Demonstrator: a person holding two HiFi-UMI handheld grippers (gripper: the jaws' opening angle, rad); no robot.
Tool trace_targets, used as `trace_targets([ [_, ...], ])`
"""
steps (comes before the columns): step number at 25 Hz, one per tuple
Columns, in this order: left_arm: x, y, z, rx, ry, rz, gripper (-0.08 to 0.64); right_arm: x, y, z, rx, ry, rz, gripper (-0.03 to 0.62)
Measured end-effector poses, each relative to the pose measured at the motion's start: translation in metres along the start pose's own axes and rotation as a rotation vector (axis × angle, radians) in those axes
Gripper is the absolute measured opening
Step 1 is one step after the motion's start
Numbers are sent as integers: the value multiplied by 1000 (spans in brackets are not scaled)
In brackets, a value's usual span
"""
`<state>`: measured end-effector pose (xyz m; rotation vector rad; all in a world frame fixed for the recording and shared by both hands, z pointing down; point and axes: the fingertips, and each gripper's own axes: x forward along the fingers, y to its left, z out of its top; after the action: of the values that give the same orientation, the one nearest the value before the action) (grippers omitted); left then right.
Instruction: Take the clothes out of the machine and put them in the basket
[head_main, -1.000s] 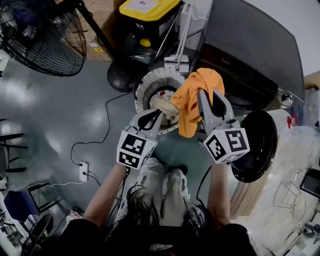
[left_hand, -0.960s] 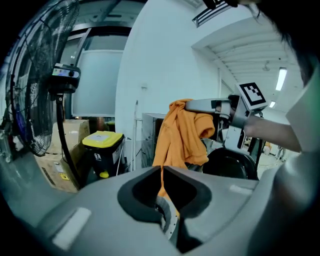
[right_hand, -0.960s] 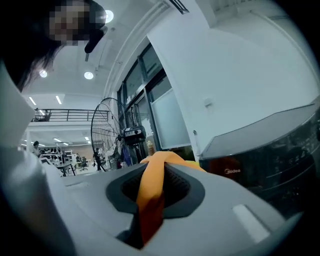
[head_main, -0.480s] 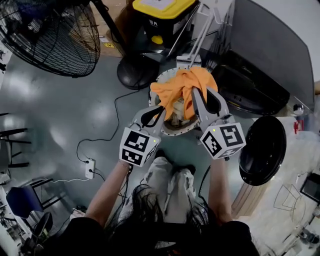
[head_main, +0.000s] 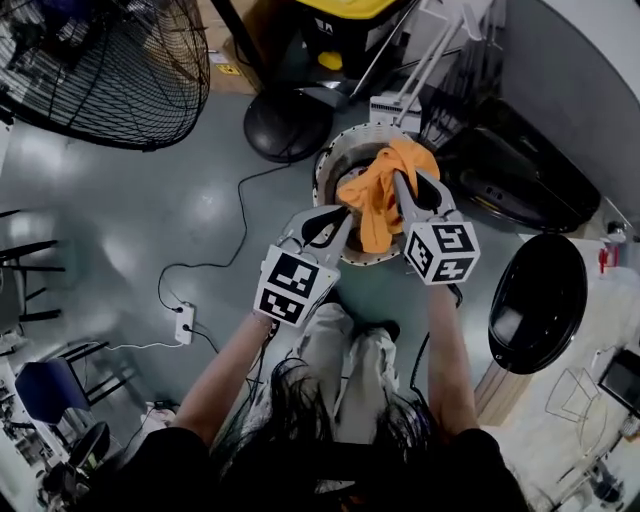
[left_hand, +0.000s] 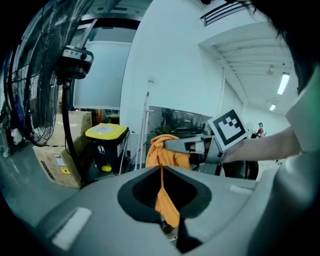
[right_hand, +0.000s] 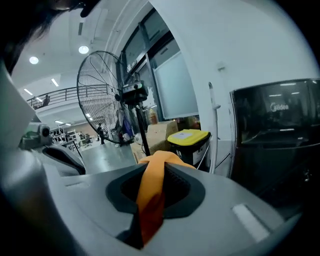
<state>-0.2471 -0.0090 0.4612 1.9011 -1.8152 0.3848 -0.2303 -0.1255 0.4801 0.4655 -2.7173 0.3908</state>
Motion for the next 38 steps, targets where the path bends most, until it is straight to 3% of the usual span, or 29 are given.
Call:
trace_targets([
  [7, 15, 11, -5, -6, 2, -20, 18, 54, -36, -69, -48, 198, -41, 80],
  [12, 22, 16, -11, -9, 2, -28, 18, 79, -53, -118, -21, 353, -65, 77],
  [16, 23, 17, -18, -12, 15, -31, 18, 82, -57, -151, 62, 441, -61, 186],
  [24, 13, 22, -25, -18, 20, -19, 18, 62, -41, -153, 110, 396, -44, 181],
  [33, -1, 7, -12, -19, -1, -29, 18, 2, -19, -88, 168, 206, -27, 140],
  [38, -17, -19, 1, -15, -7, -58, 18, -53, 2, -48, 152, 144, -11, 135],
])
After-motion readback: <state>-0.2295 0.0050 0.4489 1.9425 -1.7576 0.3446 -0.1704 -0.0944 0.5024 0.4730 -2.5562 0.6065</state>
